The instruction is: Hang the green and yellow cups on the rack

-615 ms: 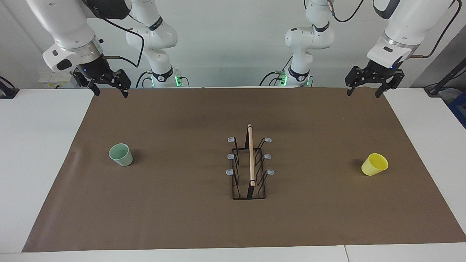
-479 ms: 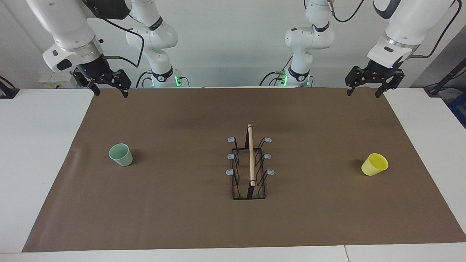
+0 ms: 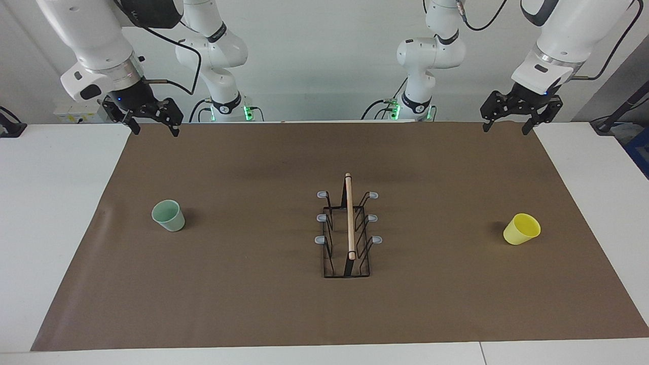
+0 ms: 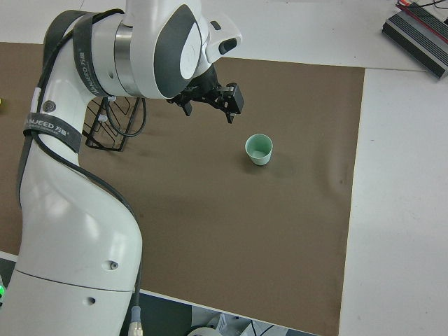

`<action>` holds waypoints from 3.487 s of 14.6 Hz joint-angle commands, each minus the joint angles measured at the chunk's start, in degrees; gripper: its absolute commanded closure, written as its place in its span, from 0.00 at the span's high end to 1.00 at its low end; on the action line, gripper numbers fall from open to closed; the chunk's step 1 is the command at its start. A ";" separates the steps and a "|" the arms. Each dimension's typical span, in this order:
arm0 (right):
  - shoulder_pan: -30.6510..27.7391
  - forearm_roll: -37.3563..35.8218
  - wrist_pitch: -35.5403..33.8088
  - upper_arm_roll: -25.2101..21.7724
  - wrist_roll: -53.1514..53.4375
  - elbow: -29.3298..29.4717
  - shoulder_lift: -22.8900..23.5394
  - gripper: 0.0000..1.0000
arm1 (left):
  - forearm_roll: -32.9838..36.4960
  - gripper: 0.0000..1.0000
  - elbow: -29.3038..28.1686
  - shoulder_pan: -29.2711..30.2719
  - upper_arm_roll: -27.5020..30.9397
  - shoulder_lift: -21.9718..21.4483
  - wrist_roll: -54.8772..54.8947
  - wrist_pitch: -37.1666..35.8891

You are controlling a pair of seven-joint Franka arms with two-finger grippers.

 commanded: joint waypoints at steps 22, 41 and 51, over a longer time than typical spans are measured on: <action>15.72 -51.69 25.04 1.19 -49.31 -22.62 17.66 1.00 | -15.77 1.00 19.19 1.40 20.68 33.07 -0.86 18.35; 9.85 -83.72 32.68 1.02 -38.68 -37.23 17.84 1.00 | -35.38 1.00 7.97 5.87 25.54 39.60 -56.03 23.26; 6.77 -89.09 35.68 1.10 -35.17 -37.06 18.36 0.00 | -56.56 1.00 -11.99 5.26 28.44 31.68 -62.39 24.93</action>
